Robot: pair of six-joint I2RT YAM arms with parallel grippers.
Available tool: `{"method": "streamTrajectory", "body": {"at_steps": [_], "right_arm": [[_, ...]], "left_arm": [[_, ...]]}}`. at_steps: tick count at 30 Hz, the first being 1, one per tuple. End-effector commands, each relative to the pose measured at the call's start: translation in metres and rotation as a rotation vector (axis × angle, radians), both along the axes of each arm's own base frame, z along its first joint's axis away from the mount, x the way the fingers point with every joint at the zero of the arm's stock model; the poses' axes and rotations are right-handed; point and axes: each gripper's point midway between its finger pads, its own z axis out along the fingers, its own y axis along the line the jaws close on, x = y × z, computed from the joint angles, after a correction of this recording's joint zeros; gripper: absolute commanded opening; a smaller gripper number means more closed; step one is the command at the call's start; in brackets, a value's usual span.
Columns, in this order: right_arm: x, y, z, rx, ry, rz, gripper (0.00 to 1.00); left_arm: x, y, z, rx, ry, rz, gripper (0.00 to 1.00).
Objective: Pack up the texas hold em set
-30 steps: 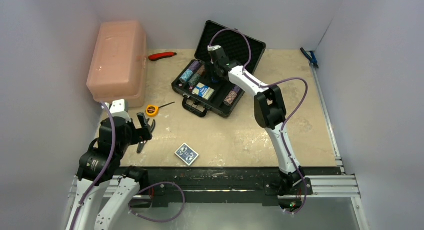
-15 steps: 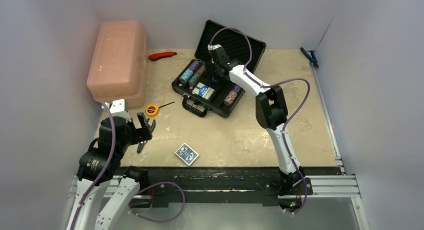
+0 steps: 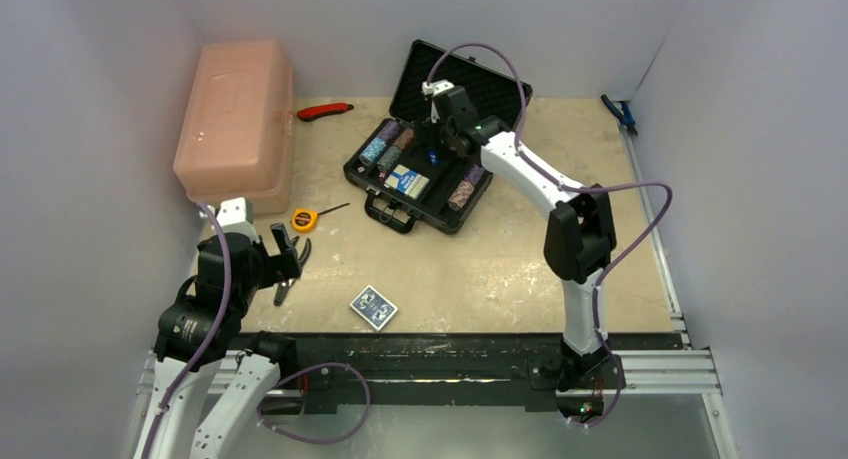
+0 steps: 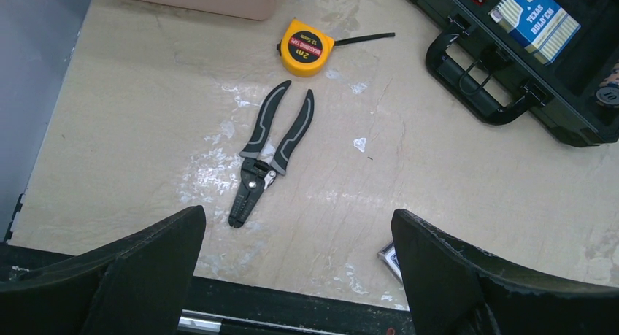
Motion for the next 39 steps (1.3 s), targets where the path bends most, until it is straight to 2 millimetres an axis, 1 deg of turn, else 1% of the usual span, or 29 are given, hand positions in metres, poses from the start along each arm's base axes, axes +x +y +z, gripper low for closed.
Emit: {"method": "streamTrajectory", "body": {"at_steps": [1,3,6,11,13,16,22,26,31,33,35,39], "right_arm": [[-0.019,-0.007,0.039,0.042,-0.059,0.022,0.84],[-0.03,-0.013,0.046,0.049,-0.063,0.026,0.85],[-0.045,-0.022,0.051,0.058,-0.065,0.023,0.86],[-0.075,-0.035,0.051,0.09,-0.059,0.026,0.87],[-0.087,-0.038,0.045,0.102,-0.047,0.043,0.87],[-0.099,-0.037,0.044,0.138,-0.042,0.062,0.88],[-0.115,-0.036,0.046,0.189,-0.043,0.085,0.88],[-0.128,-0.03,0.042,0.213,-0.036,0.131,0.88],[-0.147,-0.017,0.03,0.212,-0.02,0.193,0.89],[-0.158,-0.006,0.025,0.204,-0.016,0.232,0.89],[-0.171,0.009,0.02,0.186,-0.013,0.274,0.9],[-0.188,0.035,0.005,0.153,0.015,0.345,0.91]], "left_arm": [[0.004,0.007,0.017,0.006,-0.066,0.039,1.0],[0.003,0.007,0.016,0.008,-0.062,0.038,1.0],[0.002,0.007,0.016,0.006,-0.053,0.035,1.0],[0.003,0.004,0.014,0.0,-0.044,0.023,1.0],[0.003,0.003,0.013,-0.003,-0.032,0.021,1.0],[0.003,0.003,0.011,0.0,-0.016,0.025,1.0],[0.005,0.002,0.008,0.006,0.005,0.022,1.0],[0.005,0.003,0.009,0.006,0.001,0.022,1.0],[0.004,0.003,0.01,0.003,-0.012,0.022,1.0],[0.004,0.003,0.01,0.003,-0.017,0.019,1.0],[0.004,0.002,0.011,0.002,-0.02,0.016,1.0],[0.004,0.001,0.01,0.0,-0.022,0.009,1.0]]}}
